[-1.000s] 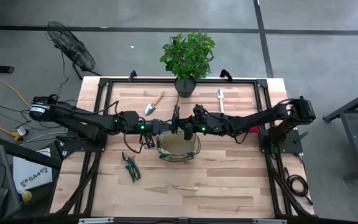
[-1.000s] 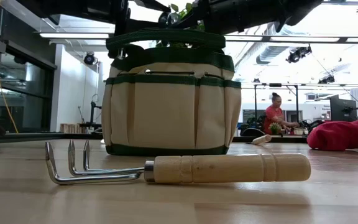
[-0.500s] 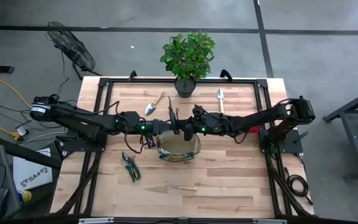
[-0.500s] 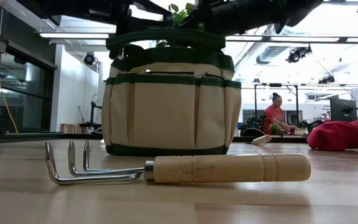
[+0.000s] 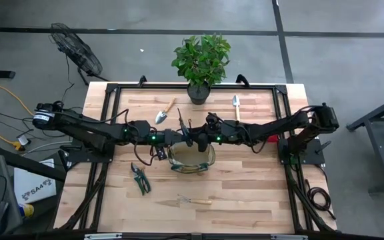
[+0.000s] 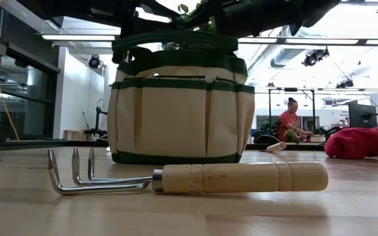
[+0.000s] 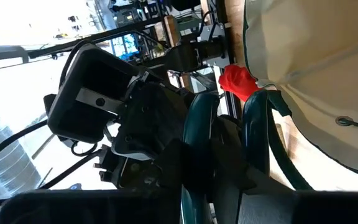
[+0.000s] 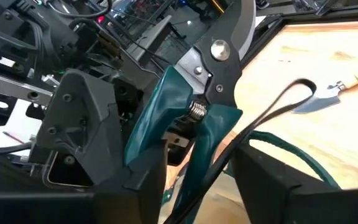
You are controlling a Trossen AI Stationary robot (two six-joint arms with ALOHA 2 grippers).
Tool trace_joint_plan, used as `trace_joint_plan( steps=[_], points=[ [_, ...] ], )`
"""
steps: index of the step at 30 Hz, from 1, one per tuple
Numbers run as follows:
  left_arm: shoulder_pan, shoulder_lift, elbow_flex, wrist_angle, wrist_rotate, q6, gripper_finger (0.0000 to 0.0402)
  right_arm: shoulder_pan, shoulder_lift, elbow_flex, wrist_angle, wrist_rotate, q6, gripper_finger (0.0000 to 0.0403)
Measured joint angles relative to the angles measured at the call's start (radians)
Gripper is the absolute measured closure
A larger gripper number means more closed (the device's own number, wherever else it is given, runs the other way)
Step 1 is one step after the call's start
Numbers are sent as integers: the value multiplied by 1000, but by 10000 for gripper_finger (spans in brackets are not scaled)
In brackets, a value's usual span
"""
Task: Pick & Place Garden tools in Gardening bag
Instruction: Put the right green shear scissors into the gardening bag
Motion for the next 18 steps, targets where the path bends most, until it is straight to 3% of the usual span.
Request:
trace_joint_plan(
  steps=[11, 18],
  points=[
    [-6, -21, -2, -2, -95, -1, 356, 0, -58, 1, -100, -4, -33, 206],
    [-5, -130, -1, -68, -198, -176, 356, 2, -160, 2, -196, -29, -105, 205]
  ],
)
